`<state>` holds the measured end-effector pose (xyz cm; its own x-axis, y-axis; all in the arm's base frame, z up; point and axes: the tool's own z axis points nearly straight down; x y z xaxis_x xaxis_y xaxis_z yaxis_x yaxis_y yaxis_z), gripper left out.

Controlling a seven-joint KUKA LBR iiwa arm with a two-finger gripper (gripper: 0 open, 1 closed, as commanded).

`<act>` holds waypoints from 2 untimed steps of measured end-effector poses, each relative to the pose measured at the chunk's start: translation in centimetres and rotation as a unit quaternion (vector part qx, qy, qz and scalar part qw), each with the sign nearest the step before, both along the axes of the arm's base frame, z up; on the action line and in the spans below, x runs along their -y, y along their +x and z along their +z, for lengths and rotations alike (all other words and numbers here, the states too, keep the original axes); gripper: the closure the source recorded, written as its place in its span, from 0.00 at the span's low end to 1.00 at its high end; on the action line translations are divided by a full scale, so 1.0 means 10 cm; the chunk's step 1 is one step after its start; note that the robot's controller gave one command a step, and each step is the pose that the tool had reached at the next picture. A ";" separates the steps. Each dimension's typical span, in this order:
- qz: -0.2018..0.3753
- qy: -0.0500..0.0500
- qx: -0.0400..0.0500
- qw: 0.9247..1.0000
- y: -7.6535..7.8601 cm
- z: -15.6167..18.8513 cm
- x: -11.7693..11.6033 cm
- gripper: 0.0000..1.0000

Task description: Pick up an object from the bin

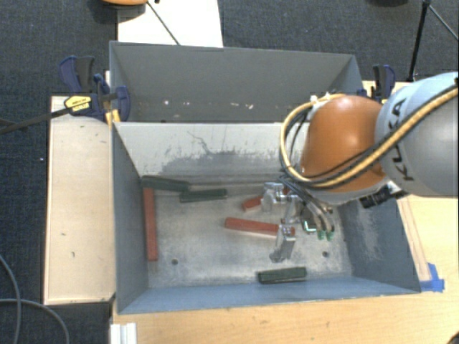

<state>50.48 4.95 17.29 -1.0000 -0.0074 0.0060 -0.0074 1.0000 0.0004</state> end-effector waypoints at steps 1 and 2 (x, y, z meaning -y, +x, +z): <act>-0.001 0.000 0.004 1.000 0.02 0.04 0.00 0.00; -0.021 0.001 0.010 1.000 0.43 -0.44 0.15 0.00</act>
Offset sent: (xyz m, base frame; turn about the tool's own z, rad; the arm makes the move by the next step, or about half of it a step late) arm 0.0729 -0.0291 -0.0956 0.0770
